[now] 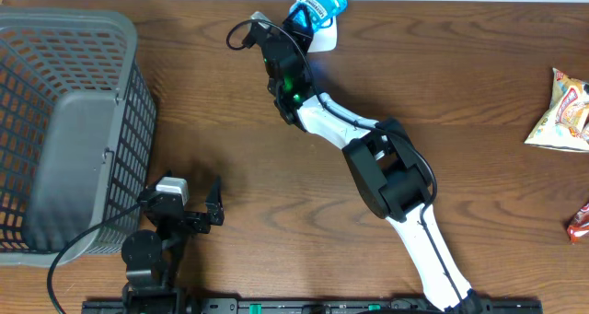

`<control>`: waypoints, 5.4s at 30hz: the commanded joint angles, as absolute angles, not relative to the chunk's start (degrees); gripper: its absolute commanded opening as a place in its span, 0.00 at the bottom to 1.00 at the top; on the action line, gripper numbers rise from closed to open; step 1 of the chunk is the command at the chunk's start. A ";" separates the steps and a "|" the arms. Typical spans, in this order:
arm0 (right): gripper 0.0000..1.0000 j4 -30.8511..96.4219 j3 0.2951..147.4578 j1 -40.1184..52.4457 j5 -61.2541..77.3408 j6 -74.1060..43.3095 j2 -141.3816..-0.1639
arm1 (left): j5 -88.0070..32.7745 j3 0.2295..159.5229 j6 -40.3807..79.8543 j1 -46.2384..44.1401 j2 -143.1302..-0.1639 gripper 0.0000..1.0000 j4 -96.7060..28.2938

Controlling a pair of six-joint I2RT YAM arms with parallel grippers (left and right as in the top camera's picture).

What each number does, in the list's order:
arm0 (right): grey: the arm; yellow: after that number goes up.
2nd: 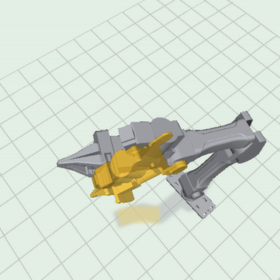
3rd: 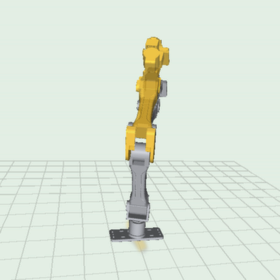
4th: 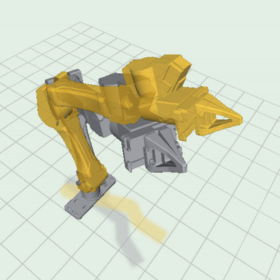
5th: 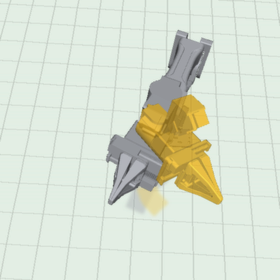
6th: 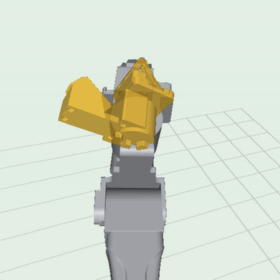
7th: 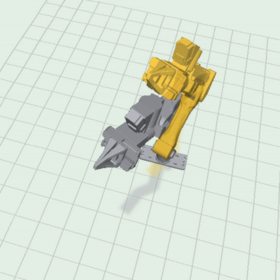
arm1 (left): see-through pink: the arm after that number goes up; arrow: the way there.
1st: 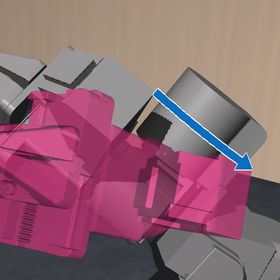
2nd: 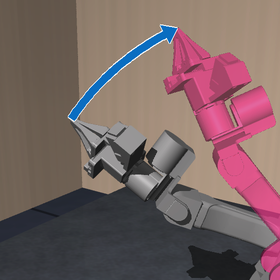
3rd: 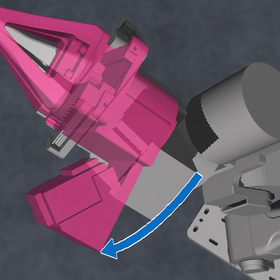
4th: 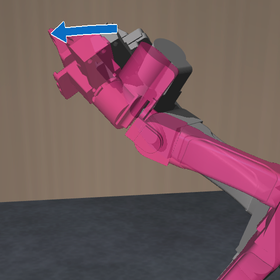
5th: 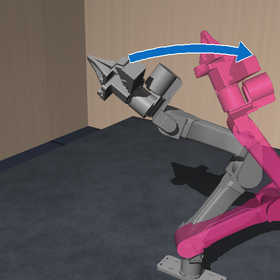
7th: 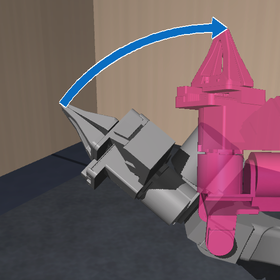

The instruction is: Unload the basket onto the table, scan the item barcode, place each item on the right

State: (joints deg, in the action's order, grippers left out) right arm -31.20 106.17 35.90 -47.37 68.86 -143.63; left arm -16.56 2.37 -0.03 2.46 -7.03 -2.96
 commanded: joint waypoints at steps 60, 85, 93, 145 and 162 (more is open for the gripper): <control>0.99 54.46 109.51 -8.75 -10.35 -18.09 -111.98 | -16.88 0.82 -0.38 2.44 -6.98 0.98 -3.75; 0.99 84.36 109.49 -6.66 -4.14 -18.20 -58.50 | -16.88 0.82 -0.38 2.44 -6.98 0.98 -3.75; 0.99 89.03 109.49 -6.66 -4.34 -18.20 -49.21 | -16.88 0.82 -0.38 2.44 -6.98 0.98 -3.75; 0.99 89.54 85.25 -6.70 6.42 8.88 -6.48 | -16.88 0.82 -0.38 2.44 -6.98 0.98 -3.75; 0.99 86.00 72.97 -5.80 6.85 9.32 -5.82 | -16.88 0.82 -0.38 2.44 -6.98 0.98 -3.75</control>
State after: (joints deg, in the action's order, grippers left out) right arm 86.19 74.13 -6.15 6.24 8.27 -6.39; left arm -16.56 2.35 -0.03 2.46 -7.03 -2.96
